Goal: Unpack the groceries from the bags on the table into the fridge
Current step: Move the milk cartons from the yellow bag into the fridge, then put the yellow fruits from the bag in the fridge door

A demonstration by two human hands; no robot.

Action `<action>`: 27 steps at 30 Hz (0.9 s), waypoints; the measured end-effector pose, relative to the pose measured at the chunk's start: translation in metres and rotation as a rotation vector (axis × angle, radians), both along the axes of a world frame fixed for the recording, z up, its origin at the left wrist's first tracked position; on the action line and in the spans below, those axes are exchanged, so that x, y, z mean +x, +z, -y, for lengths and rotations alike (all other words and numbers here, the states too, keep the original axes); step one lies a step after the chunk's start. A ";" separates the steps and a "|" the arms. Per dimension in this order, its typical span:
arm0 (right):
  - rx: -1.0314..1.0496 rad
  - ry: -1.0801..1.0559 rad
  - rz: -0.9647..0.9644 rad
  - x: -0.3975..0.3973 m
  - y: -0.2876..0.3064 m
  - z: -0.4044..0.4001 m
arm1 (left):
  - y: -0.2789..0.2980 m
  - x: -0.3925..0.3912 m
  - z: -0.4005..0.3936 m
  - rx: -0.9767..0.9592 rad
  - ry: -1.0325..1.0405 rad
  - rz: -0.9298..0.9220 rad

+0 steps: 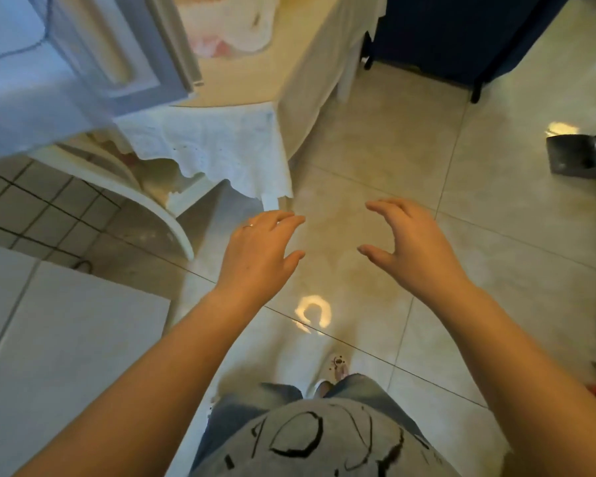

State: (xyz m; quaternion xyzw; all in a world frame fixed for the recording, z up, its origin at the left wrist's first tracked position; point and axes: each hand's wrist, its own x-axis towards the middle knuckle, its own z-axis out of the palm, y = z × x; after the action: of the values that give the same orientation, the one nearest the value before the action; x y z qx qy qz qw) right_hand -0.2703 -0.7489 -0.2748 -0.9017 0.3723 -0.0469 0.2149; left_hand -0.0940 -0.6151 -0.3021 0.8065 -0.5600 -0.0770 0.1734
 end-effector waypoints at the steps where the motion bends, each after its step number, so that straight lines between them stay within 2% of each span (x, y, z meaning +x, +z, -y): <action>1: -0.001 0.002 0.002 -0.004 0.000 0.016 | 0.002 -0.004 0.017 0.001 -0.003 0.005; 11: -0.016 0.085 -0.008 0.030 -0.008 0.168 | 0.002 0.023 0.174 0.002 0.011 0.033; 21: -0.038 0.114 -0.091 0.134 0.005 0.375 | -0.001 0.131 0.390 0.001 -0.010 -0.039; 27: -0.043 0.121 -0.039 0.192 0.016 0.486 | 0.009 0.189 0.497 -0.059 -0.008 0.026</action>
State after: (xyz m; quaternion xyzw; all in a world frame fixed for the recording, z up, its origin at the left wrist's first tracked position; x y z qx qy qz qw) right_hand -0.0788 -1.2348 -0.2587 -0.9277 0.3201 -0.0243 0.1906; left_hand 0.0949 -1.1124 -0.2926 0.7998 -0.5673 -0.0505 0.1895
